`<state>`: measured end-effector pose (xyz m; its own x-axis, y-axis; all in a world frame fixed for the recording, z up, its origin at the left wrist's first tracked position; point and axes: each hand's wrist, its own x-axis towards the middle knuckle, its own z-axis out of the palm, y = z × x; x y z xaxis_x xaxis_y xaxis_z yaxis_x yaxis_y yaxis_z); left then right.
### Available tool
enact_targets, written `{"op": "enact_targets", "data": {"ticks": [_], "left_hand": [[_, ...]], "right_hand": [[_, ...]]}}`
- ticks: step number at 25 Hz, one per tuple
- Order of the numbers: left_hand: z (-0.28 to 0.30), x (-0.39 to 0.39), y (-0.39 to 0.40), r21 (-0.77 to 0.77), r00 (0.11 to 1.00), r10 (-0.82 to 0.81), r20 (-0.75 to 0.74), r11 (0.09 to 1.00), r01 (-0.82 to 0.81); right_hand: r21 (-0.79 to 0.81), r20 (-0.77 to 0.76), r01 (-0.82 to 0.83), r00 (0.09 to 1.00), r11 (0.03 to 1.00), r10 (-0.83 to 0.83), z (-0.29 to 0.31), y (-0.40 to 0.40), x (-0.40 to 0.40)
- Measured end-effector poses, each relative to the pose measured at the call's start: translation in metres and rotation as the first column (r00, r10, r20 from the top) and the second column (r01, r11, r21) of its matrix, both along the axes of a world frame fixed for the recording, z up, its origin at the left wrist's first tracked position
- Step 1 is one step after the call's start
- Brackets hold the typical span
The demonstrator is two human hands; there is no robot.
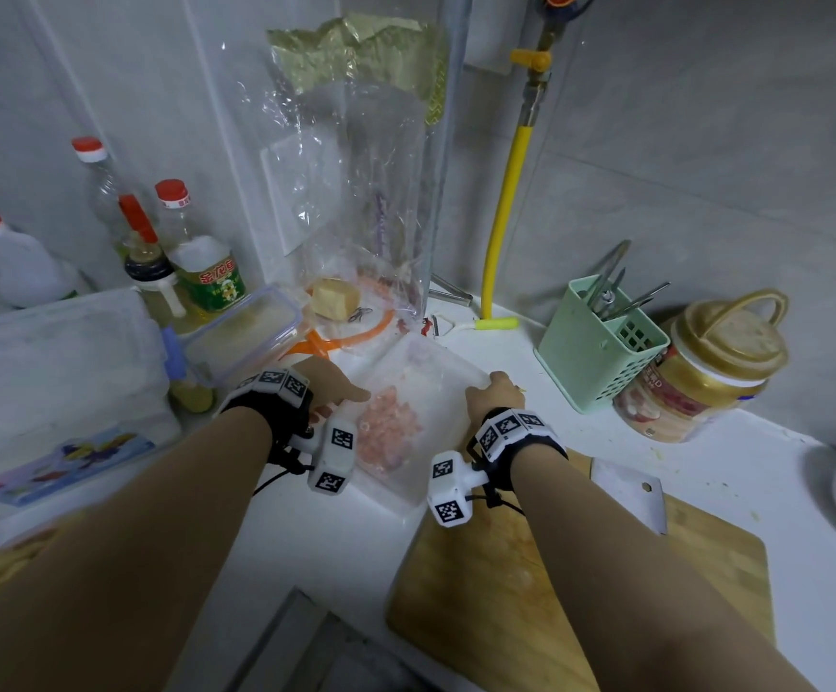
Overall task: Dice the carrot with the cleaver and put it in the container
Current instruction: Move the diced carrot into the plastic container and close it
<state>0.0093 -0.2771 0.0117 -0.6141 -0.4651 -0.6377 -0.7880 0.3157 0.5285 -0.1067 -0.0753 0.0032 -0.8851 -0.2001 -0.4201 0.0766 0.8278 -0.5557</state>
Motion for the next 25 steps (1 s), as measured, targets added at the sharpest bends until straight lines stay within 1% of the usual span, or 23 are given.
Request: {"op": "enact_targets", "data": {"ticks": [3,6,11,15,17,20,25], "left_hand": [[-0.005,-0.002,-0.009,-0.132,0.995,-0.104,-0.003,0.986,0.103],[-0.003,-0.005,-0.012,-0.193,0.990,-0.135,0.032,0.971,0.138],[0.006,-0.010,-0.004,-0.261,0.981,-0.190,0.023,0.947,0.190],[0.007,-0.012,-0.001,-0.270,0.977,-0.215,0.001,0.940,0.207],[0.006,-0.013,-0.002,-0.279,0.973,-0.233,0.006,0.933,0.225],[0.002,-0.014,-0.006,-0.299,0.975,-0.222,-0.011,0.931,0.209],[0.005,-0.016,-0.004,-0.290,0.970,-0.238,0.055,0.926,0.244]], "right_hand": [[-0.012,-0.007,0.032,0.999,0.999,-0.033,-0.001,-0.001,-0.004],[-0.013,-0.018,0.068,0.998,0.998,-0.068,-0.003,-0.002,-0.009],[-0.014,-0.033,0.125,0.992,0.992,-0.126,-0.010,-0.003,-0.021],[0.027,-0.043,0.175,0.984,0.984,-0.174,-0.012,-0.001,-0.025],[0.029,-0.064,0.177,0.983,0.984,-0.175,-0.008,-0.001,-0.029],[0.019,-0.072,0.171,0.983,0.985,-0.169,-0.006,-0.003,-0.035],[0.046,-0.057,0.131,0.990,0.990,-0.128,-0.009,-0.005,-0.035]]}}
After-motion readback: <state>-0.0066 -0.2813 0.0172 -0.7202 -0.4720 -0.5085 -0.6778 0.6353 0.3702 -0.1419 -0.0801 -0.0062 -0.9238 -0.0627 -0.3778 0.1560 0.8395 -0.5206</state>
